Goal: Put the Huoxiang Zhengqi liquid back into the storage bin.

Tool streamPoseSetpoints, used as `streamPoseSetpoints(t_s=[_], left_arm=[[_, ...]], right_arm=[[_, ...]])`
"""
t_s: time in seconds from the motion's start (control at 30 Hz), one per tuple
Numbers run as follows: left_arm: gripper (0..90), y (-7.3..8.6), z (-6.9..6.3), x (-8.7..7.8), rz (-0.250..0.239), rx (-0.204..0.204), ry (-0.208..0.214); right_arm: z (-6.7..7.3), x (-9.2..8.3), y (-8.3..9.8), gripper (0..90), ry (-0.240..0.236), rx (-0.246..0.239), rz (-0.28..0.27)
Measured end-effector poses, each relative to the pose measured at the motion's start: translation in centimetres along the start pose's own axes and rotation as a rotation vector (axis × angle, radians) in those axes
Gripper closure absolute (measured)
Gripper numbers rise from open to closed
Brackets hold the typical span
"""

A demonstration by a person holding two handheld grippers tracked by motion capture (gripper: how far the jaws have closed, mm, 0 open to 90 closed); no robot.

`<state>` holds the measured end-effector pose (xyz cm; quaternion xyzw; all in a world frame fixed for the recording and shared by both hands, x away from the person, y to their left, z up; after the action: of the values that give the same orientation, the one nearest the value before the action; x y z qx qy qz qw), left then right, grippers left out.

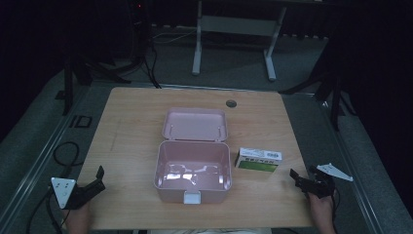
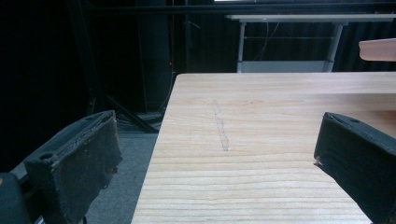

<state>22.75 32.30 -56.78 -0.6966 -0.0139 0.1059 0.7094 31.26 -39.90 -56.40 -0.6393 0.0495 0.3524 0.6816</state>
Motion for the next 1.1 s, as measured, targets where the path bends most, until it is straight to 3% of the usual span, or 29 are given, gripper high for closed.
streamPoseSetpoints(t_s=[0.07,0.1,0.17,0.33,0.37,0.43,0.47,0.63,0.73,0.87,1.0,1.1], left_arm=[[0.4,0.0,0.0,0.0,-0.001,-0.004,0.001],[0.4,0.0,0.0,0.0,-0.001,-0.004,0.001],[0.4,0.0,0.1,0.0,0.0,-0.004,0.002],[0.5,0.0,0.1,0.0,0.001,-0.004,0.009],[0.5,0.0,0.1,0.0,0.0,-0.006,0.009],[0.4,0.0,0.1,0.0,0.003,-0.004,0.009],[0.4,0.0,0.1,0.0,0.003,-0.005,0.009],[0.4,0.0,0.1,0.0,0.003,-0.005,0.011],[0.4,0.0,0.1,0.0,0.003,-0.005,0.012],[0.4,0.0,0.1,0.0,0.002,-0.005,0.012],[0.4,0.0,0.1,0.0,0.001,-0.005,0.013],[0.4,0.0,0.1,0.0,0.002,-0.005,0.013]], right_arm=[[-0.1,0.2,0.0,10.7,-0.031,-0.003,0.029],[-0.2,0.3,0.0,10.7,-0.054,0.001,0.07],[-0.3,0.4,0.0,10.7,-0.064,0.002,0.076],[-0.3,0.4,0.1,10.7,-0.155,-0.022,0.095],[-0.2,0.4,0.1,10.7,-0.174,-0.045,0.109],[0.3,0.4,0.2,10.7,-0.287,-0.114,0.146],[0.6,0.5,0.3,10.7,-0.32,-0.156,0.173],[1.7,0.9,0.5,10.7,-0.409,-0.293,0.269],[2.2,0.9,0.4,10.7,-0.475,-0.328,0.31],[3.1,0.8,0.1,10.7,-0.511,-0.427,0.394],[3.8,0.7,-0.3,12.0,-0.505,-0.545,0.509],[4.4,0.6,-0.7,12.4,-0.475,-0.632,0.615]])
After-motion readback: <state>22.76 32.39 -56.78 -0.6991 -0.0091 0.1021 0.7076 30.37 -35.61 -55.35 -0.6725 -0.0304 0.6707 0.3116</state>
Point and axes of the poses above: each handheld gripper's, and its own axes: x roughly forward along the jaws, y roughly out of its underside, z roughly to its left, the point moved 2 cm from there along x, roughly forward along the jaws, and after that the axes turned 7 degrees about -y, right-handed, at the moved point
